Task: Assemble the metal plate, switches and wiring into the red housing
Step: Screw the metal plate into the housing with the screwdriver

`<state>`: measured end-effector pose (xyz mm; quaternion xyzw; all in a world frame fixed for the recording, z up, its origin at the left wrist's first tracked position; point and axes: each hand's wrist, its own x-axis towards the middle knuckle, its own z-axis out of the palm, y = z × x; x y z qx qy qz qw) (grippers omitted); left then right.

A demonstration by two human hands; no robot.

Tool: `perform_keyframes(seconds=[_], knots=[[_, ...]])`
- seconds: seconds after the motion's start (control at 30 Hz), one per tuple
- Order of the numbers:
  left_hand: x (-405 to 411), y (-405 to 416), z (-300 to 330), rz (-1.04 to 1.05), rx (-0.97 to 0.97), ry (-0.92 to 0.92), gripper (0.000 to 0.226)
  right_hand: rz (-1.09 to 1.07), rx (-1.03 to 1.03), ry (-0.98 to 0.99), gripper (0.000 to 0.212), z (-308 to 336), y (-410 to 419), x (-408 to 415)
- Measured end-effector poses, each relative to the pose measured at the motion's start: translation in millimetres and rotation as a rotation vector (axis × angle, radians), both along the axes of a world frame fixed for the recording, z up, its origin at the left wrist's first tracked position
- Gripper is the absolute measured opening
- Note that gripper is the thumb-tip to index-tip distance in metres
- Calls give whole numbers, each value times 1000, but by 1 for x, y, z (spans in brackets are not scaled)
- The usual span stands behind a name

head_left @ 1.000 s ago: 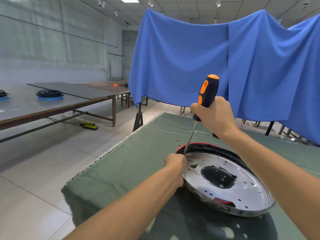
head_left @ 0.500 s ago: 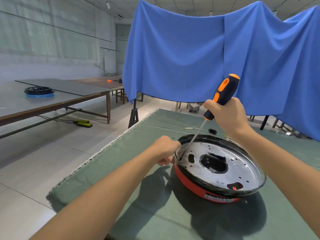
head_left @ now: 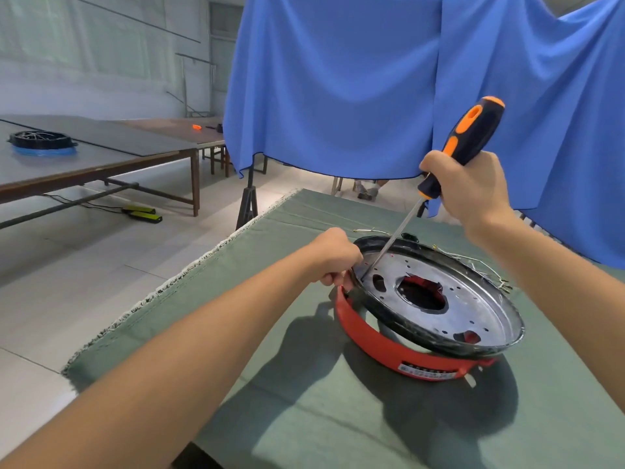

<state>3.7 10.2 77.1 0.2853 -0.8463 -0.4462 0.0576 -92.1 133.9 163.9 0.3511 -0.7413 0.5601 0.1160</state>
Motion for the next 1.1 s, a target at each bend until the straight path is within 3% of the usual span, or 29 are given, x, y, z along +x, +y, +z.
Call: perform_keyframes(seconds=[0.13,0.3,0.67,0.93,1.1], knots=[[2,0,2,-23,46,-7,18,-19,12,-47,19,1,-2,0],[5,0,5,-35,54,-12,17,-31,4,-98,29,2,-4,2],[4,-8,0,-59,-60,-10,16,1,20,-104,27,-4,-6,8],[1,-11,-3,-96,-209,-14,34,4,5,-73,30,-1,-4,8],[0,-15,-4,-91,-94,-3,33,1,37,-65,29,3,-4,9]])
